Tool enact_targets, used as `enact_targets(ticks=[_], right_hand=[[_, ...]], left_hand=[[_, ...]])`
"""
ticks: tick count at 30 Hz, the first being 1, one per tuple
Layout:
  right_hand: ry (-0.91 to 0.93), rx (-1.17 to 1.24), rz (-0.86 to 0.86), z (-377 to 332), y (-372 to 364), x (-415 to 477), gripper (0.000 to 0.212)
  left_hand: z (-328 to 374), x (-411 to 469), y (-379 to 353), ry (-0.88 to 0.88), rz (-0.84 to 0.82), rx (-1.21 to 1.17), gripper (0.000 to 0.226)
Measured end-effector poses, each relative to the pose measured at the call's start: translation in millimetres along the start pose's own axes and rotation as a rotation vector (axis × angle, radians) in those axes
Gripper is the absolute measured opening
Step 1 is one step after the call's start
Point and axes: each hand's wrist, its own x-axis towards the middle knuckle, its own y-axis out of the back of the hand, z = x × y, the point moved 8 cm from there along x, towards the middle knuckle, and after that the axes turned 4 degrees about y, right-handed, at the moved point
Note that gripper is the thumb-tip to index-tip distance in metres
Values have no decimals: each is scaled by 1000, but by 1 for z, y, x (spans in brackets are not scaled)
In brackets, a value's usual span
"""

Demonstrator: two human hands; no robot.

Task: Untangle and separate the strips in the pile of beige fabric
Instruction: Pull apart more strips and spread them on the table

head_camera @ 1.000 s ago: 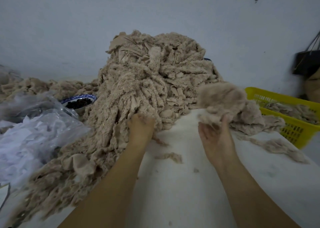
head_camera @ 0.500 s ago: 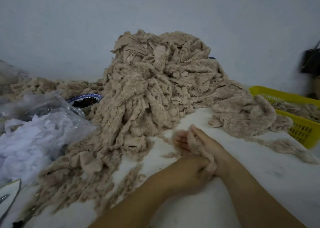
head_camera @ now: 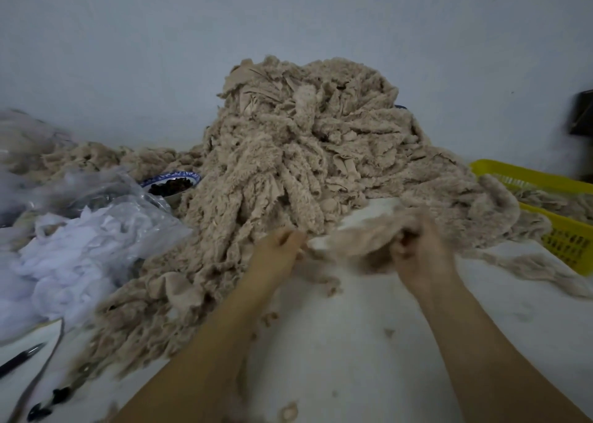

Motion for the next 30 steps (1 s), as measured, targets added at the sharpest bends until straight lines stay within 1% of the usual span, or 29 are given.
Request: enact_targets(ticks=[1, 2, 3, 4, 5, 6, 7, 8, 9, 11, 12, 13, 15, 17, 19, 20, 21, 22, 23, 24, 26, 28, 30], right_hand=[[4, 277, 41, -7, 8, 5, 56], [-19, 420, 70, -9, 15, 7, 70], [-56, 424, 70, -2, 18, 8, 78], [-100, 327, 62, 9, 15, 7, 79], [-122, 158, 72, 22, 15, 5, 72], [-110, -28, 45, 30, 9, 1, 60], [-85, -190, 9, 35, 2, -3, 45], [-75, -293, -17, 38, -3, -6, 33], [-76, -355, -42, 42, -7, -8, 30], [-98, -400, -100, 46, -11, -11, 33], [-118, -393, -139, 48, -16, -15, 37], [-150, -364, -193, 52, -24, -19, 43], [-245, -294, -279, 60, -38, -31, 53], [-370, -260, -302, 63, -43, -40, 49], [-462, -285, -313, 61, -41, -46, 43], [-439, -329, -300, 57, -37, -43, 41], [-370, -398, -266, 51, -31, -36, 39], [-291, -476, -205, 45, -26, -30, 37], [-219, -542, -142, 41, -22, -26, 37], [-163, -572, -79, 36, -19, -24, 38], [-95, -581, 10, 31, -12, -21, 41], [-101, -506, 4, 33, -11, -19, 40], [-133, -396, -107, 41, -20, -22, 37]], left_hand=[[4, 6, 17, -62, 113, 76, 17], [6, 12, 33, -114, 228, 184, 17], [4, 18, 47, -122, 334, 319, 30], [-1, 24, 58, -77, 398, 452, 43], [-10, 31, 65, -5, 410, 570, 52], [-19, 39, 67, 67, 375, 647, 52], [-26, 44, 67, 125, 308, 666, 45], [-31, 47, 64, 145, 237, 610, 37], [-30, 47, 59, 116, 180, 510, 32], [-13, 33, 43, 0, 102, 320, 19], [-1, 23, 31, -65, 71, 290, 16], [11, 10, 17, -125, 29, 285, 17], [33, -20, -18, -259, -126, 321, 20], [42, -56, -60, -399, -376, 410, 18], [35, -88, -90, -449, -625, 480, 19], [32, -97, -98, -463, -709, 510, 20], [30, -101, -101, -473, -761, 525, 21], [30, -101, -100, -465, -786, 510, 21], [30, -99, -96, -444, -774, 473, 22], [29, -93, -91, -408, -733, 422, 24], [21, -73, -76, -261, -597, 370, 36], [8, -51, -57, -58, -435, 289, 39], [-5, -33, -43, 180, -344, 2, 48]])
